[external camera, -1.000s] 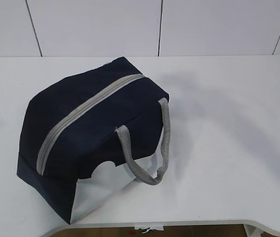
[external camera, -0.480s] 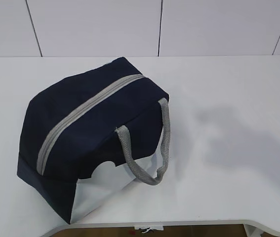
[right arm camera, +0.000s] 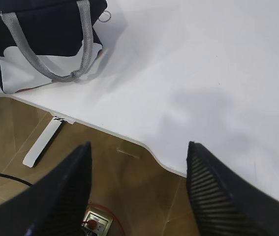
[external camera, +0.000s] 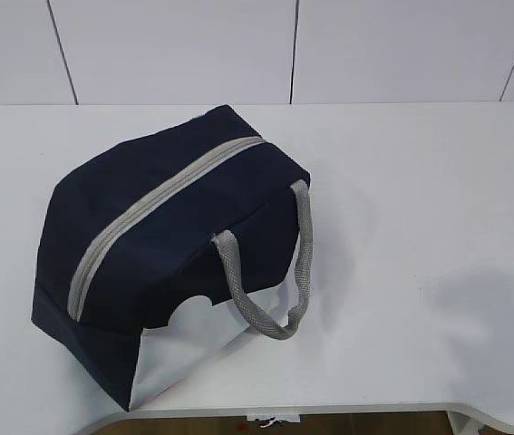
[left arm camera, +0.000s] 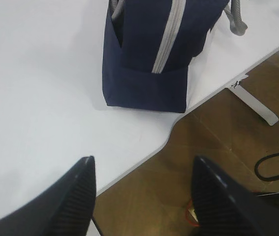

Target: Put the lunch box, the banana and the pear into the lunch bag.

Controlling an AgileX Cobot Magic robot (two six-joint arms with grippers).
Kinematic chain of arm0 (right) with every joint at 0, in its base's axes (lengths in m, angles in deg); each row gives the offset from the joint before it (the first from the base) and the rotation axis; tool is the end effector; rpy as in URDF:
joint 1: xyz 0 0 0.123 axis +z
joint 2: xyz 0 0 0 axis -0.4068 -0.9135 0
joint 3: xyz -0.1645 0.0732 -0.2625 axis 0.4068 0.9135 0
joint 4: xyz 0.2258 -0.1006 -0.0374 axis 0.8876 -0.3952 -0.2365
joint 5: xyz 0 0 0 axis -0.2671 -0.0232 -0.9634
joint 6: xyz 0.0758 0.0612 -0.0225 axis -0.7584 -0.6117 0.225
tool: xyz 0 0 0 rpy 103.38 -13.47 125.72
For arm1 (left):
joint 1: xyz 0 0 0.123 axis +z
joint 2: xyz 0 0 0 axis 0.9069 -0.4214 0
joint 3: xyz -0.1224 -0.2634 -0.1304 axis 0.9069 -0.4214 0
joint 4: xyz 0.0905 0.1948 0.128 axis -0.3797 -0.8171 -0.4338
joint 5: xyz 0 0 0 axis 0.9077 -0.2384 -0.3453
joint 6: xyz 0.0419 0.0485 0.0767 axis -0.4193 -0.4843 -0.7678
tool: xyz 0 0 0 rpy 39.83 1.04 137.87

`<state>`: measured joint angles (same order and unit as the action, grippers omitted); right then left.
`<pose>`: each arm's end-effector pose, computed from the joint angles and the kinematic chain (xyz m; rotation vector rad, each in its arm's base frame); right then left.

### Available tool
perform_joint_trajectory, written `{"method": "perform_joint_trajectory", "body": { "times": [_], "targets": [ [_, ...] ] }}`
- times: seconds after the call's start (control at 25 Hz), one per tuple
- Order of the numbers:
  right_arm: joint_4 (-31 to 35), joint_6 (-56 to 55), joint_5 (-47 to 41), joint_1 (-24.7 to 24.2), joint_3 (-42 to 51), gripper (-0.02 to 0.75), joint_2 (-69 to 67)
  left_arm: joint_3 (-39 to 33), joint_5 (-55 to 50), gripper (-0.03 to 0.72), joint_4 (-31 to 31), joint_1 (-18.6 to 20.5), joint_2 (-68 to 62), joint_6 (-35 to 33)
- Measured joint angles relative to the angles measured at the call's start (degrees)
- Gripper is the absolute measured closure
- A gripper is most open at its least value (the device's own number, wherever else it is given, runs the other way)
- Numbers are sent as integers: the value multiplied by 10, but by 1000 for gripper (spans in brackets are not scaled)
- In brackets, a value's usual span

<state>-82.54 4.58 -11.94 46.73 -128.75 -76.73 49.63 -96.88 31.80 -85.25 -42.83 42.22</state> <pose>-0.0304 -0.0128 0.3530 -0.4182 2.1439 0.2321 -0.0281 -0.0057 0.3181 0.6627 2.1149 -0.2632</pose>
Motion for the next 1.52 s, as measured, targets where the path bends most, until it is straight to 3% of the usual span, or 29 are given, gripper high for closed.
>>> {"method": "perform_joint_trajectory", "body": {
  "times": [0.32, 0.52, 0.68, 0.8, 0.92, 1.52],
  "targets": [
    [-8, 0, 11, 0, 90, 276, 97, -78, 31, 274, 0, 0, 86, 0],
    [-10, 0, 44, 0, 139, 276, 145, -87, 47, 276, -1, 0, 107, 5],
    [-19, 0, 67, 0, 178, 276, 152, -89, 51, 276, -56, 0, 110, 46],
    [-25, 0, 67, 0, 184, 277, 152, -91, 55, 280, -102, 0, 110, 108],
    [-27, 0, 68, 0, 189, 277, 152, -92, 55, 285, -108, 0, 110, 128],
    [-27, 0, 68, 0, 190, 277, 152, -92, 57, 318, -108, 8, 110, 135]
  ]
}}
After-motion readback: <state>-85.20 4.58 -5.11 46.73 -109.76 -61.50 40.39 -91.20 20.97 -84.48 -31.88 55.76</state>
